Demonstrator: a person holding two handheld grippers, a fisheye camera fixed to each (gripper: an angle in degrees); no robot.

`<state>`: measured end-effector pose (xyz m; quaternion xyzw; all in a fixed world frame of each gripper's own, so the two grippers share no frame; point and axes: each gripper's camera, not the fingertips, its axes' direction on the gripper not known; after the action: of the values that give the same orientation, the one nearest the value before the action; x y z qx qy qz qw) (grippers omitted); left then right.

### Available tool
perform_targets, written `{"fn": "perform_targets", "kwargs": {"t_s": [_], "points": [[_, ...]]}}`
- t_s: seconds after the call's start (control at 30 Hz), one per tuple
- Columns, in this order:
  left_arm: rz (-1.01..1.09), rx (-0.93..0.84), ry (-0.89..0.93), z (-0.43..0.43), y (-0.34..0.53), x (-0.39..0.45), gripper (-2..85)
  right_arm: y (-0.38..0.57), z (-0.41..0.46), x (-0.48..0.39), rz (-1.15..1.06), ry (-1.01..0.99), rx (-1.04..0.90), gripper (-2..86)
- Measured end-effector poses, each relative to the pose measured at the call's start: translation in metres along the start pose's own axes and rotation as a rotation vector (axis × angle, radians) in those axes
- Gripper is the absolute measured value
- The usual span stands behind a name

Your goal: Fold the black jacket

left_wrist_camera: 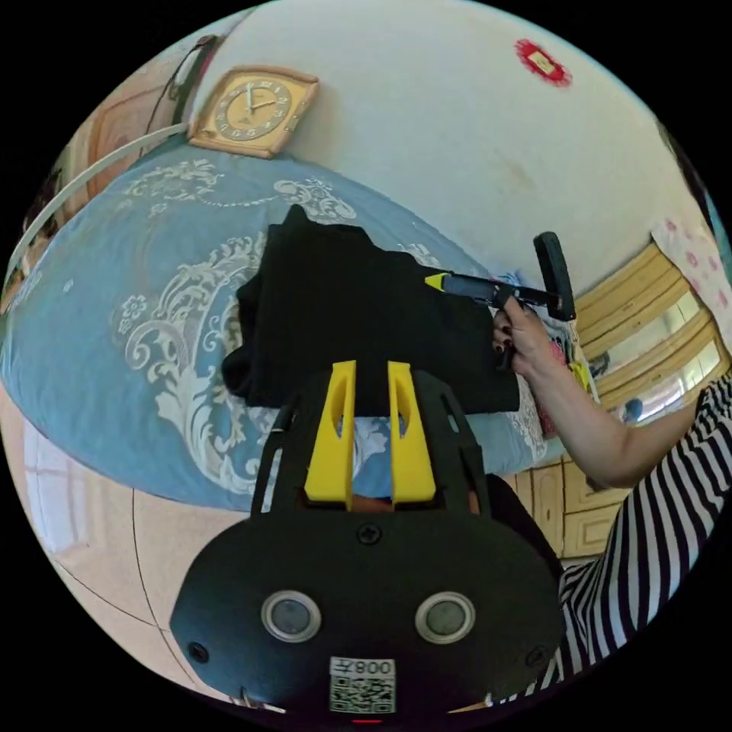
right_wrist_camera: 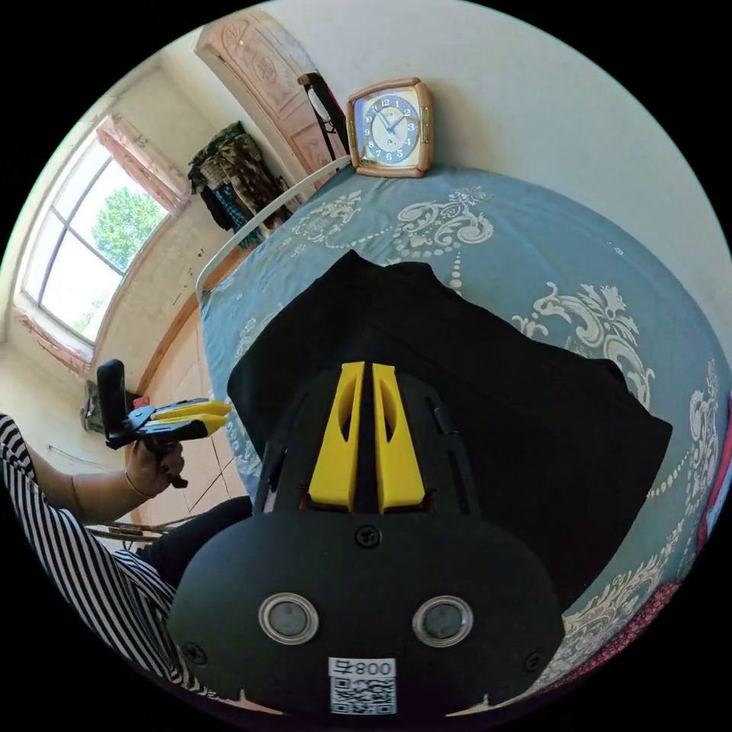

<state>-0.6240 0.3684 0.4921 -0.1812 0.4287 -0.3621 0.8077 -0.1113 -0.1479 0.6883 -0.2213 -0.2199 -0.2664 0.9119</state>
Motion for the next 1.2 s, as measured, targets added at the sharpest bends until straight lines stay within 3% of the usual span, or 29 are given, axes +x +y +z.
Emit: {"fn": "perform_targets", "kwargs": {"t_s": [0.1, 0.2, 0.43, 0.67, 0.83, 1.07, 1.2], "points": [[-0.262, 0.041, 0.006, -0.019, 0.023, -0.058, 10.9, -0.039, 0.024, -0.023, -0.033, -0.061, -0.049, 9.2], [-0.409, 0.037, 0.142, -0.009, 0.034, -0.098, 13.4, -0.08, 0.045, -0.044, -0.04, -0.075, -0.087, 9.9], [-0.336, 0.042, 0.224, 0.013, 0.021, -0.113, 14.8, -0.144, 0.099, -0.087, 0.015, 0.04, -0.21, 13.7], [-0.269, 0.035, 0.176, 0.024, 0.029, -0.114, 14.7, -0.159, 0.159, -0.129, 0.014, 0.211, -0.356, 15.7], [-0.209, 0.022, 0.132, 0.038, 0.044, -0.108, 14.1, -0.162, 0.187, -0.155, -0.071, 0.475, -0.399, 11.2], [-0.189, 0.02, 0.137, 0.058, 0.07, -0.103, 10.6, -0.16, 0.175, -0.129, -0.055, 0.427, -0.414, 4.9], [-0.142, 0.042, 0.138, 0.066, 0.088, -0.088, 7.3, -0.155, 0.156, -0.102, -0.008, 0.303, -0.411, 3.6]]}}
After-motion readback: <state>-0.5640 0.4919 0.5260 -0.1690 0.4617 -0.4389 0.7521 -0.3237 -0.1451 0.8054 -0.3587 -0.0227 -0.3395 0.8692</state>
